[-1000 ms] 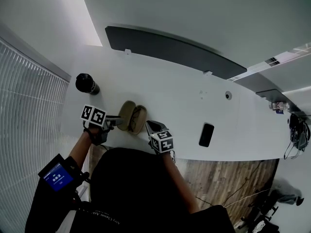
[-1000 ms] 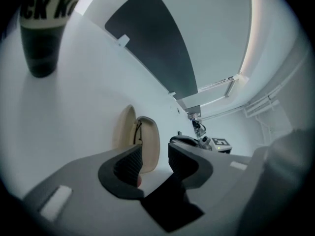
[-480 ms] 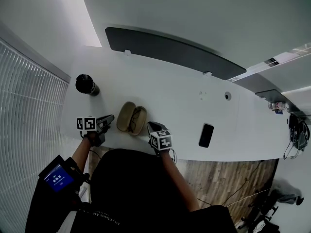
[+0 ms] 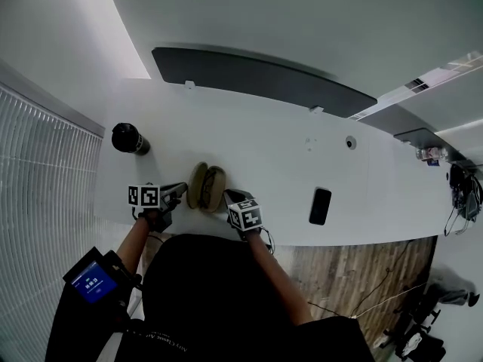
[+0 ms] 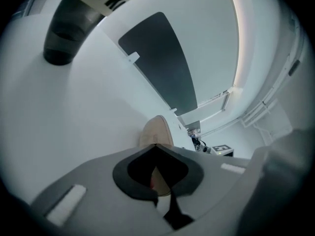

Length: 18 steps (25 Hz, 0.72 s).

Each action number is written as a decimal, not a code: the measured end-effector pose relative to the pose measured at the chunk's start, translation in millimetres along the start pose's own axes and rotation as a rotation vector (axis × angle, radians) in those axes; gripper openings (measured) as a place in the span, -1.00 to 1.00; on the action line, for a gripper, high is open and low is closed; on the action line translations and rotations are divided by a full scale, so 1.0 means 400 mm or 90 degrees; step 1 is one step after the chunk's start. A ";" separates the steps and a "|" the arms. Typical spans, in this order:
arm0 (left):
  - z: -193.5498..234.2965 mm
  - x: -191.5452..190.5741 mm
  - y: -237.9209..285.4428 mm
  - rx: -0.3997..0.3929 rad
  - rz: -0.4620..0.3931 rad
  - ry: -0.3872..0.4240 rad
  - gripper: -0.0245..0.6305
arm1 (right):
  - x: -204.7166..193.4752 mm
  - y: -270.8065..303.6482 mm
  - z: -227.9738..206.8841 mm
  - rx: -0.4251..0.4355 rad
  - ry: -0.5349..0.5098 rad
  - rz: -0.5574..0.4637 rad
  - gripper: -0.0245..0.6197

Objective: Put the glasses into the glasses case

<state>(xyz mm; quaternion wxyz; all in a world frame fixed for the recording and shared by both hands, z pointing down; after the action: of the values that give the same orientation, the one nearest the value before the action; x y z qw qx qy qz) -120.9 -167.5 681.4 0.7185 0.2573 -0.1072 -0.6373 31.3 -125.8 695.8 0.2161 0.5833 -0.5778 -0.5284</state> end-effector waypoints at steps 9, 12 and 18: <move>-0.114 -0.005 0.140 -0.053 0.144 -0.015 -0.90 | -0.001 0.018 -0.018 -0.006 0.008 0.002 -0.89; -0.133 -0.017 0.190 -0.047 0.175 -0.023 -0.91 | 0.000 0.015 -0.027 0.002 0.026 -0.008 -0.89; -0.149 -0.027 0.249 -0.050 0.180 -0.029 -0.91 | -0.002 -0.058 -0.024 -0.020 -0.013 -0.050 -0.90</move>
<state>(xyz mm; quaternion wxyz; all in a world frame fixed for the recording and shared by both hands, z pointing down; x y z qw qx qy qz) -8.0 -137.4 683.4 0.8080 0.1967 -0.1333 -0.5392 50.3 -122.9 679.7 0.1984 0.5969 -0.5481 -0.5513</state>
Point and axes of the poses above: the fingertips, and each gripper's own axes: y forward along the fingers, z to its left, x out of its top, the point moved 2 cm from there along -y, backward along the fingers, and after that the axes turned 15 degrees about z, right-handed, at the moved point
